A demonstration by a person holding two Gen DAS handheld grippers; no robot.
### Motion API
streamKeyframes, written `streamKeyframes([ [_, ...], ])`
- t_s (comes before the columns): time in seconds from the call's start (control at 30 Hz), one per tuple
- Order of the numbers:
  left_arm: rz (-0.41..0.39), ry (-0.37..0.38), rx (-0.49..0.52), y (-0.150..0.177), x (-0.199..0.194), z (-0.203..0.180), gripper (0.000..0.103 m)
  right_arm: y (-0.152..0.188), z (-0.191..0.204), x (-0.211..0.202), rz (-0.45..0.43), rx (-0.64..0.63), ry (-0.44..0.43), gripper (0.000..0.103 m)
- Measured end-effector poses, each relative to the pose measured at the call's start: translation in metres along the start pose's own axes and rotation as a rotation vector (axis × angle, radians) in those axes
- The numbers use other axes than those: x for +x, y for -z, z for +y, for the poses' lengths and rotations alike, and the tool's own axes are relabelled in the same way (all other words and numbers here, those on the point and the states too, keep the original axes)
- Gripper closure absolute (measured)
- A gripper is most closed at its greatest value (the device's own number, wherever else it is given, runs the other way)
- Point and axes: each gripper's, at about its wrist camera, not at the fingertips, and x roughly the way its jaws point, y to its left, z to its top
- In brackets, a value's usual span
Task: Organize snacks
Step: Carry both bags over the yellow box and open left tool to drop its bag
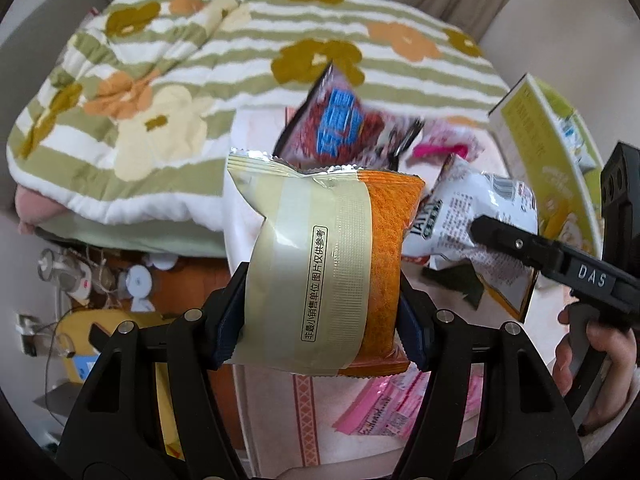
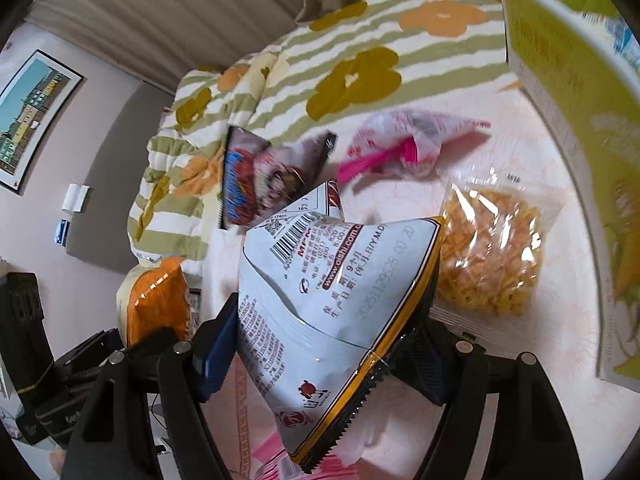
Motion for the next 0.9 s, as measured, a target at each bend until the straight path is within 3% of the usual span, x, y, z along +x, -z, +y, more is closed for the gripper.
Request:
streamKeyframes([
  [0.17, -0.079, 0.009, 0.027, -0.014, -0.038, -0.013, 0.041, -0.003, 0.009, -0.04, -0.07, -0.01, -0.019, 0.031],
  [0.4, -0.175, 0.049, 0.069, -0.033, -0.08, -0.064, 0.041, -0.014, -0.002, -0.116, -0.202, -0.023, -0.033, 0.031],
  [0.63, -0.247, 0.104, 0.072, -0.045, -0.098, -0.152, 0.041, -0.025, -0.055, -0.188, -0.285, -0.026, -0.014, 0.031],
  [0.9, -0.244, 0.152, 0.098, -0.053, -0.079, -0.265, 0.041, -0.037, -0.142, -0.25, -0.331, -0.01, 0.022, 0.031],
])
